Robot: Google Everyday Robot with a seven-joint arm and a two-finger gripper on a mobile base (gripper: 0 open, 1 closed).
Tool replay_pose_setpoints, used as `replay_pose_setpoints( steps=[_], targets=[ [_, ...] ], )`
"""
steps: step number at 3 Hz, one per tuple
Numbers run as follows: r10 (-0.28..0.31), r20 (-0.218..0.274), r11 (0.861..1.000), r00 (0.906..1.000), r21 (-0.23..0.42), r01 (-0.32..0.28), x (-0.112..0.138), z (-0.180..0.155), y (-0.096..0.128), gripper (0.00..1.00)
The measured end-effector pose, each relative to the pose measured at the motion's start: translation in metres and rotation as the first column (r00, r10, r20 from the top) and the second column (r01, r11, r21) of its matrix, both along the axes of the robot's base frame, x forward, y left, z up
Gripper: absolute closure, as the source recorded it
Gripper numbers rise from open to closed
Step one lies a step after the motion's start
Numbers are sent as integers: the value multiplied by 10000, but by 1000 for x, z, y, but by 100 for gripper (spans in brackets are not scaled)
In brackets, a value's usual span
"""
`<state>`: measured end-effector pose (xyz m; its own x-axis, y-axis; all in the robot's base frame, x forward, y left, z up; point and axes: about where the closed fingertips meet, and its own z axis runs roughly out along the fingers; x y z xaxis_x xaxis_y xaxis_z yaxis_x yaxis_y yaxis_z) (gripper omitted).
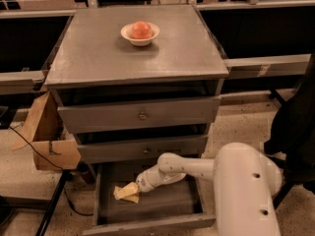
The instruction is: Place sponge into bottom drawer
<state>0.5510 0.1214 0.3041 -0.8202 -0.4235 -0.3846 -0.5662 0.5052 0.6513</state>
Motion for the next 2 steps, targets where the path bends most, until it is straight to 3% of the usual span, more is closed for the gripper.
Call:
replay_pose_setpoints(
  steps=[1, 2],
  targets=[
    [393, -519, 9988, 9979, 300, -378, -9, -56, 25, 100],
    [560, -969, 9979, 9937, 380, -526, -17, -93, 38, 81]
  ],
)
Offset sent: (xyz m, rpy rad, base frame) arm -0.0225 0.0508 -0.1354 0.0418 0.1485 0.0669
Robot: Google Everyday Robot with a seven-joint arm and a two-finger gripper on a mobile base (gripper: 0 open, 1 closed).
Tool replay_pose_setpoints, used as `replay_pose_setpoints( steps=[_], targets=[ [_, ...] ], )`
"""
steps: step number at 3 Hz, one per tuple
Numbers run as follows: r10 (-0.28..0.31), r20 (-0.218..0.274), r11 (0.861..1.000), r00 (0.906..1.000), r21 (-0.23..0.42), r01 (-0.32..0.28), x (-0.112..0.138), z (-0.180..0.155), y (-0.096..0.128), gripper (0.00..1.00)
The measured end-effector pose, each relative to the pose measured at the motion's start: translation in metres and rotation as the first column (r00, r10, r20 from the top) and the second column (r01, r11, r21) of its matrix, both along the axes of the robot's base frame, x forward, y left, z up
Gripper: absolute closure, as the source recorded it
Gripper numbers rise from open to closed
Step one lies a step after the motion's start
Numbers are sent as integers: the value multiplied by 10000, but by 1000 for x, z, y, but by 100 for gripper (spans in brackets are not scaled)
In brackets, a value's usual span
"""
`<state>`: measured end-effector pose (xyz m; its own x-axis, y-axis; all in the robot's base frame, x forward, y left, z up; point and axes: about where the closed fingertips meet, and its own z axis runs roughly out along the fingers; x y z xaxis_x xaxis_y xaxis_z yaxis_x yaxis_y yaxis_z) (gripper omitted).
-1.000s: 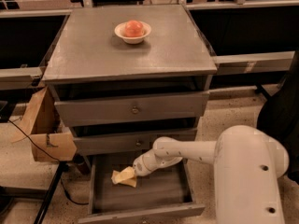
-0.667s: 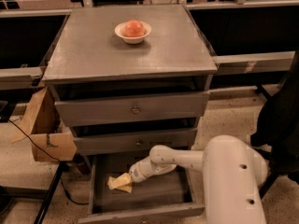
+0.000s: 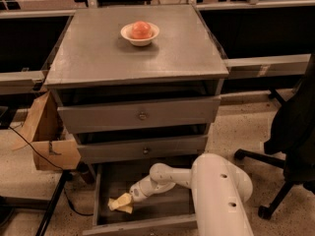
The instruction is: Place sponge into bottom drawer
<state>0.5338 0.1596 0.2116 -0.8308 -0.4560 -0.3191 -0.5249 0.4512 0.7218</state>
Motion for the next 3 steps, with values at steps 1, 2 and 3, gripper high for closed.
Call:
replay_pose_setpoints(
  steps=[1, 2, 3],
  targets=[
    [101, -237, 9999, 9997, 135, -98, -5, -21, 10, 59],
    [17, -259, 9996, 9997, 269, -10, -4, -28, 13, 34],
    [12, -260, 9996, 9997, 277, -5, -4, -28, 13, 11]
  ],
)
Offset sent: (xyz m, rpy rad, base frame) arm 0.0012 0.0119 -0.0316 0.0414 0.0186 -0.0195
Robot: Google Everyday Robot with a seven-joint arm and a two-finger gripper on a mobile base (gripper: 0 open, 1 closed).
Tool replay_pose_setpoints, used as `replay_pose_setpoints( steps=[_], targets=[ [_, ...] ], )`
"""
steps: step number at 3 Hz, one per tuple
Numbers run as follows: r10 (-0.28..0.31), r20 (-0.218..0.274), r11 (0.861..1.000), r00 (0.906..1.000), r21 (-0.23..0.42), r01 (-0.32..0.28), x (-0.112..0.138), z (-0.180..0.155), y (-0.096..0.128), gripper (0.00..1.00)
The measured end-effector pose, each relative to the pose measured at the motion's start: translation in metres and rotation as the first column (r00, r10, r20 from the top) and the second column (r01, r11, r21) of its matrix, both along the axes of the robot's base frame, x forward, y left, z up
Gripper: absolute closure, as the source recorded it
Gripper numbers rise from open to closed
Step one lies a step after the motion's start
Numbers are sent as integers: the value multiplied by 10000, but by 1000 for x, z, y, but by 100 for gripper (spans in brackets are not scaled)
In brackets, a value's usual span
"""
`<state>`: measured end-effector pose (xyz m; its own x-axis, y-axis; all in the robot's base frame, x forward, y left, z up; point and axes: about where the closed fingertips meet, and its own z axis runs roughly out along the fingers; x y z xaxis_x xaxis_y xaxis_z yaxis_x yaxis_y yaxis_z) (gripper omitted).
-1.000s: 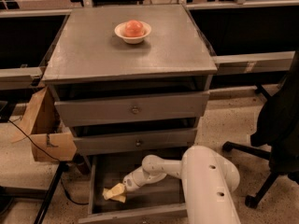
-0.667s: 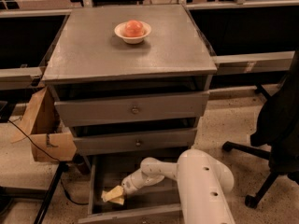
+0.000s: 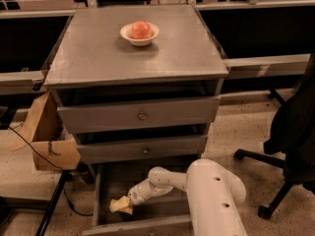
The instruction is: Place sponge into bottom drawer
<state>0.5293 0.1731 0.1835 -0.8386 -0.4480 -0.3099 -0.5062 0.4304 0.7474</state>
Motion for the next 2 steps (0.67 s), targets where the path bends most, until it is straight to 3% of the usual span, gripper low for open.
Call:
replay_pose_setpoints(
  steps=[1, 2],
  targets=[
    [8, -8, 10000, 10000, 2, -8, -1, 0, 0, 0],
    [8, -8, 10000, 10000, 2, -8, -1, 0, 0, 0]
  ],
)
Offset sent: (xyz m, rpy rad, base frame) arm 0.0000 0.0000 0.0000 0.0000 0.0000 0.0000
